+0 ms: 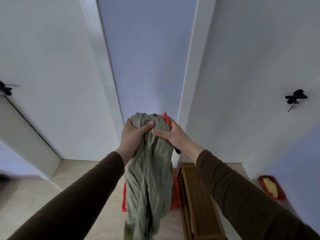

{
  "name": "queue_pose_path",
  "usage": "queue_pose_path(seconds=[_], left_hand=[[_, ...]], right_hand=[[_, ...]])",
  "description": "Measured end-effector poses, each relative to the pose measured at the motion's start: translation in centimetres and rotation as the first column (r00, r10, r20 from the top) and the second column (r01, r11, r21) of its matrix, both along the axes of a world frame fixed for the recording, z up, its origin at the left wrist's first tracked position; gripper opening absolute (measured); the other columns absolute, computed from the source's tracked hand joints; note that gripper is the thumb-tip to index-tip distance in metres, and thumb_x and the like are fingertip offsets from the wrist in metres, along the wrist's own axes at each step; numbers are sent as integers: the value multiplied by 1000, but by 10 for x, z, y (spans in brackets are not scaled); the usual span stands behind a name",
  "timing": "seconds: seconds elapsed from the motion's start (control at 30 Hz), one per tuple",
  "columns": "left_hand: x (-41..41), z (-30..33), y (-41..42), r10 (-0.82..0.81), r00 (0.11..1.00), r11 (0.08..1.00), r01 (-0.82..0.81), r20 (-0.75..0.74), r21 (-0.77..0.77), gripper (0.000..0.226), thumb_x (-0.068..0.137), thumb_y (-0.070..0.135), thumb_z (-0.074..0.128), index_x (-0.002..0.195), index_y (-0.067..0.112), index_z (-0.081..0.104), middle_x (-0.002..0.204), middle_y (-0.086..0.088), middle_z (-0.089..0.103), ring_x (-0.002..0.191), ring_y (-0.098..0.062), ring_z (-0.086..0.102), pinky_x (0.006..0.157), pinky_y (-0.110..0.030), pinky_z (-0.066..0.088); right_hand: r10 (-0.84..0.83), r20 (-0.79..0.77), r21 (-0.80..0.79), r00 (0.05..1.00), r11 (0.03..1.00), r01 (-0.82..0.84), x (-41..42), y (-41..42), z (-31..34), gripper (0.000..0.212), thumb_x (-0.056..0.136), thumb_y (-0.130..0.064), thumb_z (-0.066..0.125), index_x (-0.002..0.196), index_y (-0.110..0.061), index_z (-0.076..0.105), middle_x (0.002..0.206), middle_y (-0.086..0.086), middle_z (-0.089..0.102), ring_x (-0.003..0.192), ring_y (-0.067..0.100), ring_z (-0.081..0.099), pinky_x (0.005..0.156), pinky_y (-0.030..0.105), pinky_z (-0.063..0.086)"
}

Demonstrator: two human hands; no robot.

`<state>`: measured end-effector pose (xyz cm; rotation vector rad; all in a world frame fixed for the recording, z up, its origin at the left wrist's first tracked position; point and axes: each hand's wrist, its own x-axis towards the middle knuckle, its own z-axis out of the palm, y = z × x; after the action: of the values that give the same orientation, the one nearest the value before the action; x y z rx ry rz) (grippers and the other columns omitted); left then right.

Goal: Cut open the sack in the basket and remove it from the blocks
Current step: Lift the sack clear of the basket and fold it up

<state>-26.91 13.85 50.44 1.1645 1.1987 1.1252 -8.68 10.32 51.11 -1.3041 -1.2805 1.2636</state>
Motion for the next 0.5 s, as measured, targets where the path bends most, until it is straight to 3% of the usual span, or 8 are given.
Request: queue_pose_path(seconds=[0.13,0.2,0.27,0.3,0.33,0.4,0.43,0.5], left_hand=[[0,6,3,14,999,988,-9,31,-151,77,63,65,91,119,16,71,110,-5,81,99,-25,80,92,-47,64],[3,9,-1,-10,1000,978,16,29,-206,81,65,67,88,124,15,69,114,-7,79,102,-27,78,94,-49,63],[6,10,-8,-61,998,984,59,-3,-169,84,66,72,83,130,19,64,118,-4,77,106,-25,77,95,-46,63],[7,10,-12,-89,995,989,85,-34,-123,84,67,74,80,132,22,62,119,0,76,108,-22,76,94,-42,63],[7,9,-16,-124,990,990,120,-61,-74,84,68,74,79,133,25,60,120,2,74,111,-20,75,95,-40,62],[7,5,-19,-200,974,980,201,-107,4,86,69,68,82,139,28,53,132,-1,66,121,-21,69,101,-42,60],[6,2,-21,-237,963,970,242,-125,26,91,68,62,86,145,29,47,139,-3,58,127,-21,64,106,-44,57],[7,-4,-24,-325,940,942,331,-101,49,112,67,46,94,157,41,27,148,-4,49,132,-22,61,110,-46,53]], right_hand=[[46,151,71,988,996,-57,-2,4,-5,94,64,-47,96,144,-40,48,129,-12,67,112,6,70,98,31,58],[19,212,79,977,996,-36,0,6,-6,87,59,-52,97,134,-54,51,123,-22,68,108,-1,69,94,24,57],[-51,202,89,978,995,34,4,6,-4,81,57,-55,95,122,-70,50,109,-37,69,100,-12,67,85,11,53],[-79,158,69,984,995,69,7,7,-5,87,57,-53,95,127,-70,47,107,-39,68,100,-14,66,84,10,52],[-105,95,37,990,994,102,10,7,-7,91,60,-49,96,135,-62,46,107,-38,69,100,-12,68,84,11,53],[-130,-40,-7,991,992,129,15,7,-10,69,67,-42,95,127,-42,63,103,-33,73,98,-5,73,79,15,58],[-140,-98,-32,985,990,137,16,7,-11,58,69,-42,95,121,-33,69,102,-26,77,98,1,75,77,19,60],[-155,-208,-149,966,981,125,15,5,-12,58,72,-46,93,121,-22,73,106,-5,82,102,20,78,78,33,63]])
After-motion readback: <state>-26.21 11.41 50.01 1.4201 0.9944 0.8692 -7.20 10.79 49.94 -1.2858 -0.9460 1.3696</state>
